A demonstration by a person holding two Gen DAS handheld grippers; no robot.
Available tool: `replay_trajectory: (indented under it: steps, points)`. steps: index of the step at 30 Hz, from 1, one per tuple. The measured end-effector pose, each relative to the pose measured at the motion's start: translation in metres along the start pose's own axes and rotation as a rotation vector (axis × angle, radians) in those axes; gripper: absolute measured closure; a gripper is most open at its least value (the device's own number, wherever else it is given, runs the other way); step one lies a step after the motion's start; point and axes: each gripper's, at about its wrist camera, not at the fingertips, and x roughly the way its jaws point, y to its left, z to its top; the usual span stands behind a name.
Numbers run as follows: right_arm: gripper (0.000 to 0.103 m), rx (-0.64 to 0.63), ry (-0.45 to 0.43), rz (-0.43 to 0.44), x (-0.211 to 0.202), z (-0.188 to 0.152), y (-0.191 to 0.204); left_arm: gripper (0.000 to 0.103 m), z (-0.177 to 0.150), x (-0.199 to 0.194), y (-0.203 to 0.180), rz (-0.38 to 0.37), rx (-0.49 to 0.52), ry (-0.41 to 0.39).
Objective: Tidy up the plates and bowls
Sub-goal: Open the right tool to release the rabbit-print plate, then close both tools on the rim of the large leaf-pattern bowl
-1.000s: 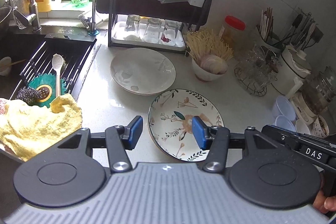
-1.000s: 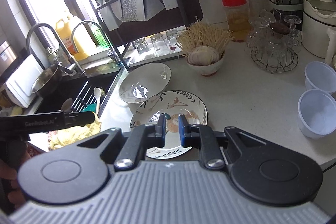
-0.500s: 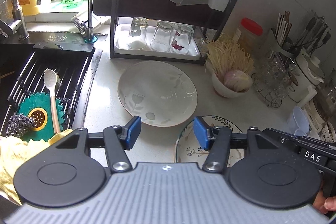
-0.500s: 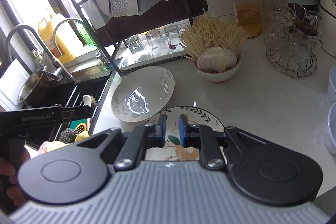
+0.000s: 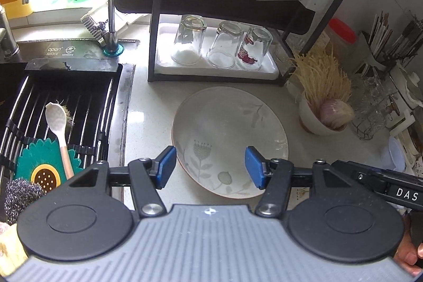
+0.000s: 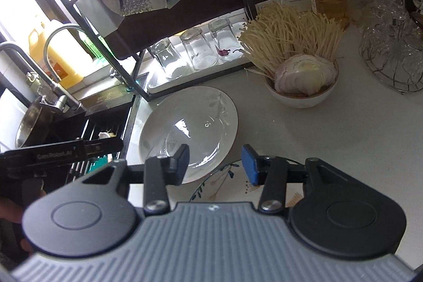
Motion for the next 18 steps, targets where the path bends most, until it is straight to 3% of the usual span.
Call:
replay_trajectory:
  steps: [8, 18]
  points:
    - [0.056, 0.05, 0.037, -0.057, 0.044, 0.016, 0.006, 0.04, 0.029, 0.046, 0.031, -0.048, 0.0, 0.07]
    - [0.057, 0.081, 0.106, -0.136, 0.086, 0.021, 0.003, 0.041, 0.037, 0.09, 0.051, -0.108, 0.007, 0.158]
